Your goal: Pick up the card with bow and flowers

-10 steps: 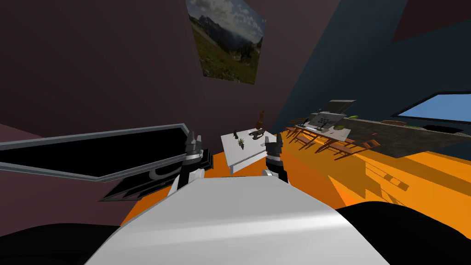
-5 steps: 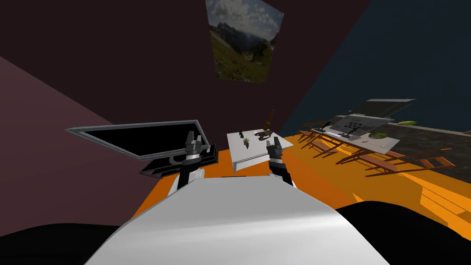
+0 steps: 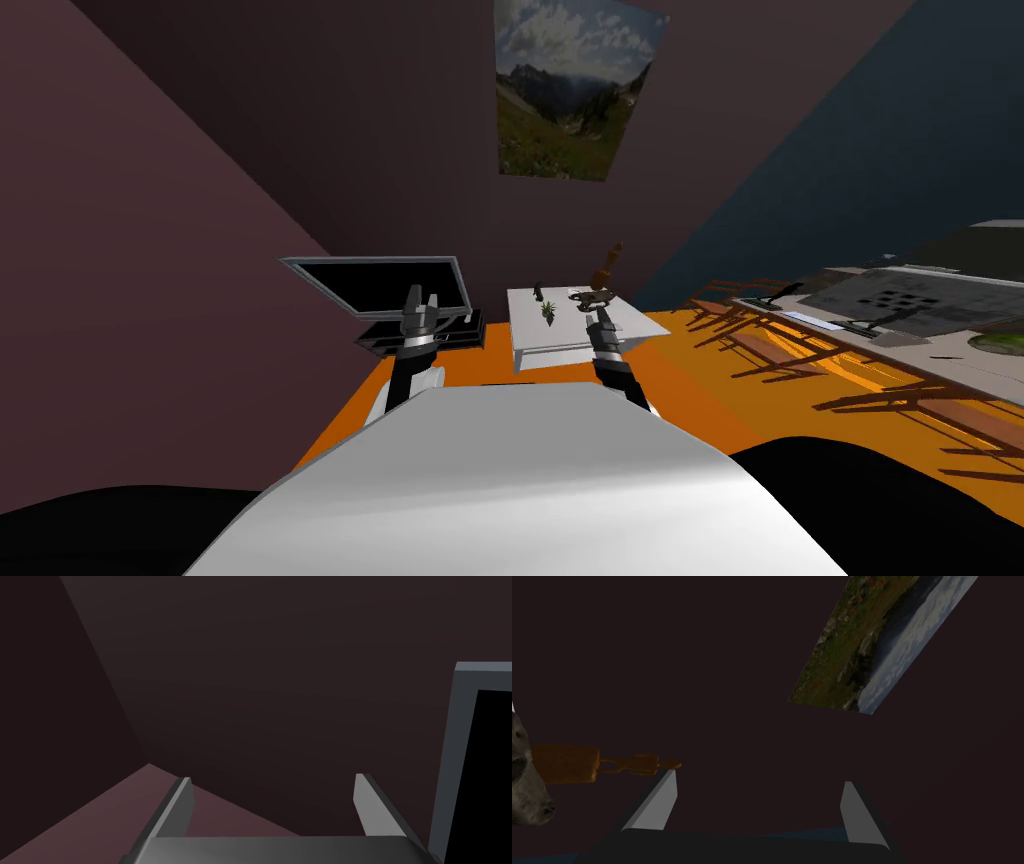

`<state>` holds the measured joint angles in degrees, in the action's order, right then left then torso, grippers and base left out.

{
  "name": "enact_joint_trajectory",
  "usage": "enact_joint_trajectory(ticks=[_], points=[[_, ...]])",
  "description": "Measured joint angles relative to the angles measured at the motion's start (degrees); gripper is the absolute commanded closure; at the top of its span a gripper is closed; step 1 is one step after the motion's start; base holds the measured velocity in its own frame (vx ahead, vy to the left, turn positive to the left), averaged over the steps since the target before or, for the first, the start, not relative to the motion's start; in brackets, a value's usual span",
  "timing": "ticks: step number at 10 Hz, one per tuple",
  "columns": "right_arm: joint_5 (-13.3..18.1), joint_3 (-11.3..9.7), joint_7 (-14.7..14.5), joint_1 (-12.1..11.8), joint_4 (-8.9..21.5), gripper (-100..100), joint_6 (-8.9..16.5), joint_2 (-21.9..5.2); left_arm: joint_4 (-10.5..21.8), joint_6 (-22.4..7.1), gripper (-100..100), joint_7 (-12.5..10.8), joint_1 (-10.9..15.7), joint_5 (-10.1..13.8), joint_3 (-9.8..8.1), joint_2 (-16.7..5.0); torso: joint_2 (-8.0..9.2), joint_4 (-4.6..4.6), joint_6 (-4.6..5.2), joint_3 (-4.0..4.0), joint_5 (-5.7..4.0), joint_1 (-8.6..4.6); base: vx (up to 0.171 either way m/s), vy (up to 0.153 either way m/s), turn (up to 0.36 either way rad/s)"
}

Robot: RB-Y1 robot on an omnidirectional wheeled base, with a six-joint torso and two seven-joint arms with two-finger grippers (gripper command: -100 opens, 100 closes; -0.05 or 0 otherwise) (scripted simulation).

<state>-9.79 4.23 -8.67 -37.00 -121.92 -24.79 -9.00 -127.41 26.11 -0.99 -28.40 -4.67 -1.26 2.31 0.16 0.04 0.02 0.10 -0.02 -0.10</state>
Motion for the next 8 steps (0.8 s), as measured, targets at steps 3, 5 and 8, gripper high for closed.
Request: enact_joint_trajectory(ticks=[3,5,8], points=[[-1.1,2.4,-3.2,-2.3,1.0,-100,3.7,-1.3,0.0,0.0,0,0.0,0.0,0.0,0.00,0.0,0.04,0.01,-0.02,0.02,-0.02,-0.10,-0.054,-0.020,0.404],[-1.8,3.9,-5.7,-4.8,2.1,-100,5.9,-1.6,0.0,0.0,0,0.0,0.0,0.0,0.00,0.0,0.04,0.00,-0.04,0.02,-0.01,-0.06,-0.046,-0.006,0.412],[-2.9,6.5,-7.9,-4.9,5.2,-100,8.9,-2.9,0.0,0.0,0,0.0,0.0,0.0,-0.01,0.0,-0.06,-0.01,0.00,-0.03,-0.01,-0.08,-0.034,-0.005,0.362]])
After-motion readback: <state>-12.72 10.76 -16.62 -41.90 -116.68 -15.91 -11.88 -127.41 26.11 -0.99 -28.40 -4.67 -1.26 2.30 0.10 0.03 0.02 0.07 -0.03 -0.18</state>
